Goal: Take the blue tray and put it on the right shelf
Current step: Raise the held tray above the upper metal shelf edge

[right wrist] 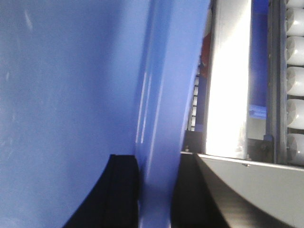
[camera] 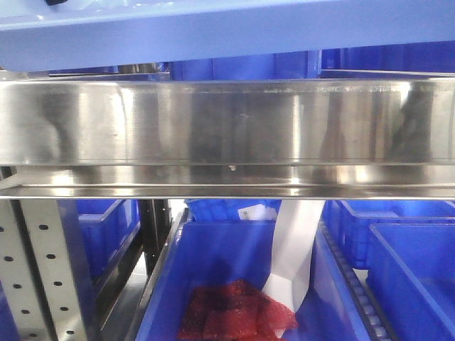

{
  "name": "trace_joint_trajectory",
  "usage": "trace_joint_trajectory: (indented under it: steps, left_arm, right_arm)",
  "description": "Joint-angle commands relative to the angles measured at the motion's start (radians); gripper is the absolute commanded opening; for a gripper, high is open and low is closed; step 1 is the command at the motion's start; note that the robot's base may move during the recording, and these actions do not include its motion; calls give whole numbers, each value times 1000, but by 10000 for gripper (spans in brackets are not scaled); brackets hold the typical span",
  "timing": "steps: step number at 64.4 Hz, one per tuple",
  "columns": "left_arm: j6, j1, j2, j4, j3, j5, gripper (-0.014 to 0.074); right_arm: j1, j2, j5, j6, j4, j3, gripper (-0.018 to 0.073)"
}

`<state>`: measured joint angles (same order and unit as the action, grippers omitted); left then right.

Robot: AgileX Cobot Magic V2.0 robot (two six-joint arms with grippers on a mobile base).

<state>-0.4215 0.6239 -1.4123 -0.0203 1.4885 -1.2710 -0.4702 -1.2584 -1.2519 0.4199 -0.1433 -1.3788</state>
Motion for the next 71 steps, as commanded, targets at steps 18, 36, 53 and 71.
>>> trace_joint_trajectory:
  steps: [18,36,53,71]
  left_arm:
    - [29,20,26,-69,29,-66,-49]
    - [29,20,26,-71,29,-66,-49]
    - [29,20,26,-71,29,-57,-49]
    - [64,-4,26,-66,48,-13,-49]
  right_arm:
    - [-8,23,40,-22,42,-29,55]
    - [-8,23,42,-22,42,-29,55]
    - [-8,23,57,-22,42,-29,55]
    - [-8,21,48,-22,72,-57,55]
